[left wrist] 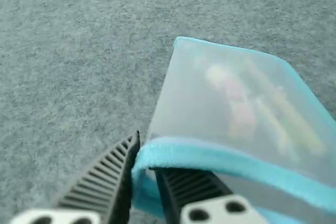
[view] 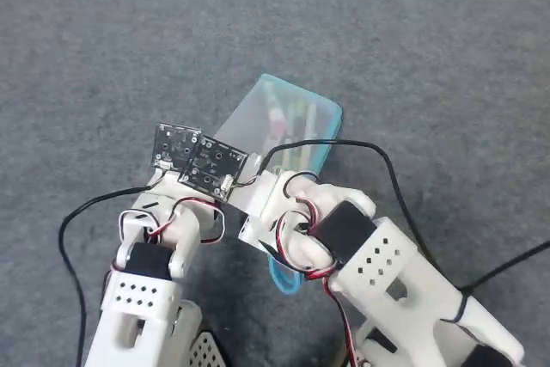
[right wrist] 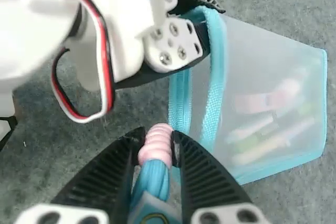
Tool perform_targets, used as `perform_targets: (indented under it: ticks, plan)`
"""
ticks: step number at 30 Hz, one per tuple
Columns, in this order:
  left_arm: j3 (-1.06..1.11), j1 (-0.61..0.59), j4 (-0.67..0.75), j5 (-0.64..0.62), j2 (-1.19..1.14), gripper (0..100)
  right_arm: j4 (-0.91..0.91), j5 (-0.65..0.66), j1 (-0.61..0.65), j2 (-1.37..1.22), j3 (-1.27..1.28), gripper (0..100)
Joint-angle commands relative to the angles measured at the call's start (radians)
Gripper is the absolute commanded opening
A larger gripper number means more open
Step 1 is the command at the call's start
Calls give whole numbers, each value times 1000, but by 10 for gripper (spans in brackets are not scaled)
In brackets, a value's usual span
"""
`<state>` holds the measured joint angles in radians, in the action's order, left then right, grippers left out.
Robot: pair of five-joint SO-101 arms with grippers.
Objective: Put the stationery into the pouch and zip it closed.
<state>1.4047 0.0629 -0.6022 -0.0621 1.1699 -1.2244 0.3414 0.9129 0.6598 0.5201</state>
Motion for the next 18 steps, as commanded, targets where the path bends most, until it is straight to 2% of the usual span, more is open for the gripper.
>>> perform_targets:
  ticks: [1, 6, 11, 15, 18]
  plan:
    - [-13, -44, 41, -18, -9, 11, -16, 6, -61, 81, -20, 6]
    - [-38, -150, 37, -74, -9, 11, 18, 12, -260, 128, 135, 6]
    - [-33, -135, 37, -77, -9, 11, 159, 8, -470, 127, 290, 6]
    - [-13, -94, 40, -66, -9, 11, 143, -49, -481, 127, 336, 11]
    - [-12, -81, 40, -57, -9, 11, 91, -57, -426, 127, 341, 74]
